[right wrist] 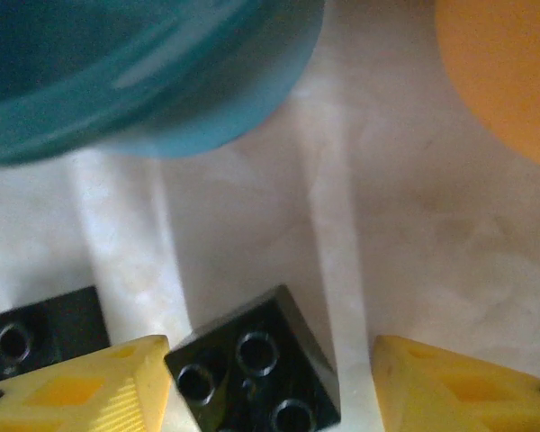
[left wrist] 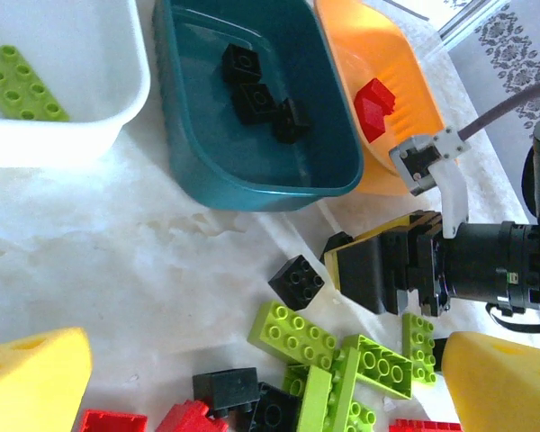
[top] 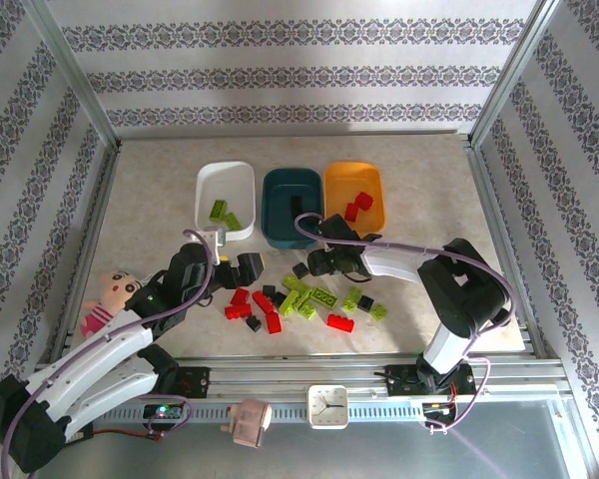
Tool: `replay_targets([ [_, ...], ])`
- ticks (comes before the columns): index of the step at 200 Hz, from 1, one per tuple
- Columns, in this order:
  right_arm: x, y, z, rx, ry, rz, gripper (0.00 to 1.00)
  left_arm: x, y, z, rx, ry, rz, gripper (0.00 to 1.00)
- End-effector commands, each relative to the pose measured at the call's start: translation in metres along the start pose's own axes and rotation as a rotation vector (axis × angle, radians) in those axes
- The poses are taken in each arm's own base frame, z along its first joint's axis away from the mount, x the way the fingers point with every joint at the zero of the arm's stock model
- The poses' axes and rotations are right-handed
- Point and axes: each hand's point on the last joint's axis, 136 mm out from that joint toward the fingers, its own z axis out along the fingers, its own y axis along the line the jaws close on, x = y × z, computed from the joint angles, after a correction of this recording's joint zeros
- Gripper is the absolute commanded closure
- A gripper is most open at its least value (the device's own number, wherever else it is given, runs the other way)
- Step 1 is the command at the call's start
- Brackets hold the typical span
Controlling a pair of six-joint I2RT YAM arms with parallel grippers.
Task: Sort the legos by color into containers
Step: Pick up the lego from the center of the table, then place the lego in the container.
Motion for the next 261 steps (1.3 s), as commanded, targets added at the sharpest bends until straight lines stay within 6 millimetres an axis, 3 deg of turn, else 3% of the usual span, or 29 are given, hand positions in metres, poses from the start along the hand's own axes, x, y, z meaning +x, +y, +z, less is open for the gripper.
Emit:
replay_targets([
  [1, 0.001, -0.002, 0.006, 0.035, 0.014, -0.03, 0.43, 0.01, 0.014, -0.005, -0.057, 0.012, -0.025, 0.0],
  [37, 0.003, 0.008, -0.002, -0.007, 0.003, -0.045, 0.59, 0.005, 0.018, -0.013, -0.072, -0.016, -0.015, 0.0],
  [69, -0.007, 0.024, -0.041, -0.091, -0.082, -0.052, 0.7, 0.008, 0.022, -0.016, -0.089, -0.01, 0.0, 0.0],
  [102, -0.035, 0.058, -0.099, -0.237, -0.198, -0.08, 0.73, 0.011, 0.029, -0.019, -0.117, -0.002, 0.003, 0.0],
  [124, -0.066, 0.076, -0.115, -0.281, -0.256, -0.087, 0.73, 0.011, 0.03, -0.021, -0.115, -0.014, -0.004, 0.0],
  [138, -0.085, 0.083, -0.111, -0.272, -0.276, -0.09, 0.73, 0.011, 0.03, -0.023, -0.109, -0.024, -0.005, 0.0],
  [174, -0.128, 0.088, -0.063, -0.178, -0.274, -0.092, 0.72, 0.017, 0.037, -0.029, -0.129, -0.014, -0.002, 0.0],
  [218, -0.155, 0.095, -0.009, -0.145, -0.243, -0.067, 0.72, 0.026, 0.051, -0.035, -0.169, -0.011, -0.02, 0.0],
  [237, -0.159, 0.098, 0.008, -0.139, -0.226, -0.051, 0.66, 0.03, 0.055, -0.036, -0.183, -0.007, -0.026, 0.0],
  [261, -0.162, 0.097, 0.022, -0.128, -0.212, -0.031, 0.47, 0.035, 0.06, -0.037, -0.199, 0.01, -0.022, 0.0],
])
